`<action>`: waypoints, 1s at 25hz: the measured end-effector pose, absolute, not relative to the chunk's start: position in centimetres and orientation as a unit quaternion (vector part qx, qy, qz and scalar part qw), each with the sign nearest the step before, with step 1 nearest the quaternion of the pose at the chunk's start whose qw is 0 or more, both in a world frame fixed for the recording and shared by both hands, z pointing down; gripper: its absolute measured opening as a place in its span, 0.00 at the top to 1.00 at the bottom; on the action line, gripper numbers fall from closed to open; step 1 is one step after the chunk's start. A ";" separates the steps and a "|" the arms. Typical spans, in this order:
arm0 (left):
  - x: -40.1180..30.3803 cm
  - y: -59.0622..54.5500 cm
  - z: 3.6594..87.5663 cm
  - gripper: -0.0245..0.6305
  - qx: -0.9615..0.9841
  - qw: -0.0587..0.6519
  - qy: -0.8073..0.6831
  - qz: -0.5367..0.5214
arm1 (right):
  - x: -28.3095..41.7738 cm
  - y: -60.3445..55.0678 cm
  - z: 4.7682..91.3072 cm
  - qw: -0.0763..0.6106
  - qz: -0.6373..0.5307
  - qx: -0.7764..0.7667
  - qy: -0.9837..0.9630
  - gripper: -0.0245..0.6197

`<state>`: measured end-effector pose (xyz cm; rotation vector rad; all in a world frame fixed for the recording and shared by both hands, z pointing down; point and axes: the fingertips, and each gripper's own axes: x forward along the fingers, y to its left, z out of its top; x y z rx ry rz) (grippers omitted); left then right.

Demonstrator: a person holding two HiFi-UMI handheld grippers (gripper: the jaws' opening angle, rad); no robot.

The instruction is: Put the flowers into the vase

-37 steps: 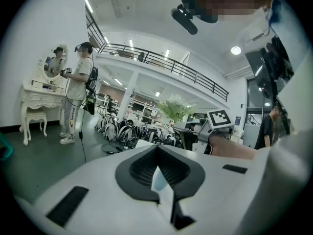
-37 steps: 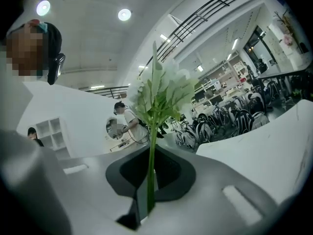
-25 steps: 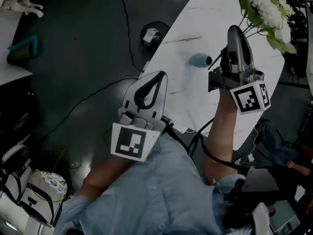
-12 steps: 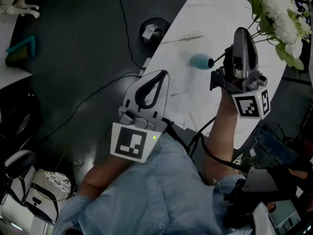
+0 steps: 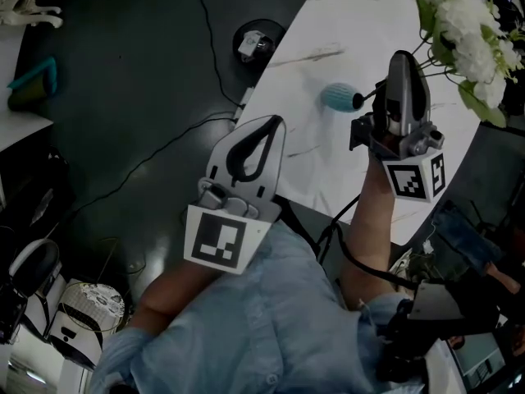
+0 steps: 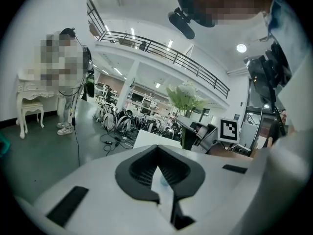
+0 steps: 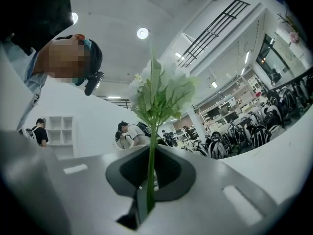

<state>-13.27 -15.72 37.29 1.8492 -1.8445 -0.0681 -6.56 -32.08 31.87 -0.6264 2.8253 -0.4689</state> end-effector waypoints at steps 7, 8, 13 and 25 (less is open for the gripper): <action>-13.0 -16.8 36.2 0.96 0.686 0.268 -0.676 -0.024 | -6.4 -32.1 32.2 0.099 -0.158 -0.210 0.960 0.95; -12.9 -16.8 36.3 0.96 0.686 0.270 -0.675 -0.022 | -6.3 -32.1 32.6 0.096 -0.158 -0.210 0.960 0.95; -11.9 -16.8 37.6 0.96 0.688 0.273 -0.672 -0.017 | -5.5 -31.4 35.4 0.074 -0.159 -0.215 0.961 0.95; -10.2 -16.5 36.8 0.96 0.703 0.264 -0.660 -0.011 | -4.8 -28.6 38.2 0.006 -0.134 -0.219 0.966 0.94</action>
